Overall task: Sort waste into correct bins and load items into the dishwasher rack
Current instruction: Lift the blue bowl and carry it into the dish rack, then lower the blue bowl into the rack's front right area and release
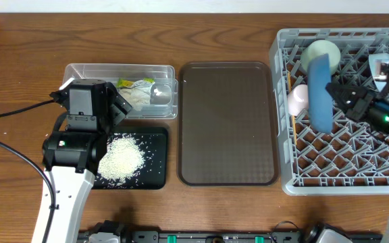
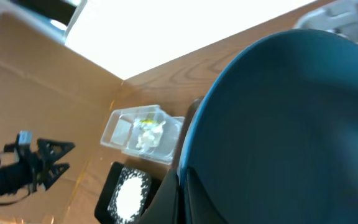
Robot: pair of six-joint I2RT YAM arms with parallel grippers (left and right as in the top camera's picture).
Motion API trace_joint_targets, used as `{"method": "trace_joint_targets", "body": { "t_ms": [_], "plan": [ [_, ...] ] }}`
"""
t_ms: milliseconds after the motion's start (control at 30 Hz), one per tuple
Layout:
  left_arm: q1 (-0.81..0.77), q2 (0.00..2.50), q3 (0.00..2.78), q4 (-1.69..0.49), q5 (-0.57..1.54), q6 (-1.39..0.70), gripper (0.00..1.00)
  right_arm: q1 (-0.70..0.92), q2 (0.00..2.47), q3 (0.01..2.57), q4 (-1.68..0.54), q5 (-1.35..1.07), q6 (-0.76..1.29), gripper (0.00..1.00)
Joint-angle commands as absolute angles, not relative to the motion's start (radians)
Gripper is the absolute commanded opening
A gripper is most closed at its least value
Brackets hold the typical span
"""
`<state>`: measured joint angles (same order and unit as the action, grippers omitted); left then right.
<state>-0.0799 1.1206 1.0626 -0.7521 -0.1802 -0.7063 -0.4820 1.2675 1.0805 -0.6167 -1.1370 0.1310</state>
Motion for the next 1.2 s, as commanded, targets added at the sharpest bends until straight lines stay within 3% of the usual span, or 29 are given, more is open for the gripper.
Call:
{"method": "trace_joint_targets", "body": {
  "t_ms": [0, 300, 600, 1167],
  "plan": [
    [-0.075, 1.124, 1.062, -0.755, -0.196, -0.701, 0.95, -0.524, 1.291, 1.103, -0.614, -1.202, 0.088, 0.01],
    [-0.075, 1.124, 1.062, -0.755, -0.196, -0.701, 0.95, -0.573, 1.368, 1.101, -0.613, -1.230, 0.060, 0.01],
    [-0.075, 1.124, 1.062, -0.755, -0.196, -0.701, 0.95, -0.603, 1.418, 1.101, -0.516, -1.549, 0.059, 0.01],
    [-0.075, 1.124, 1.062, -0.755, -0.196, -0.701, 0.95, -0.755, 1.420, 1.040, -0.567, -1.493, 0.047, 0.01]
  ]
}}
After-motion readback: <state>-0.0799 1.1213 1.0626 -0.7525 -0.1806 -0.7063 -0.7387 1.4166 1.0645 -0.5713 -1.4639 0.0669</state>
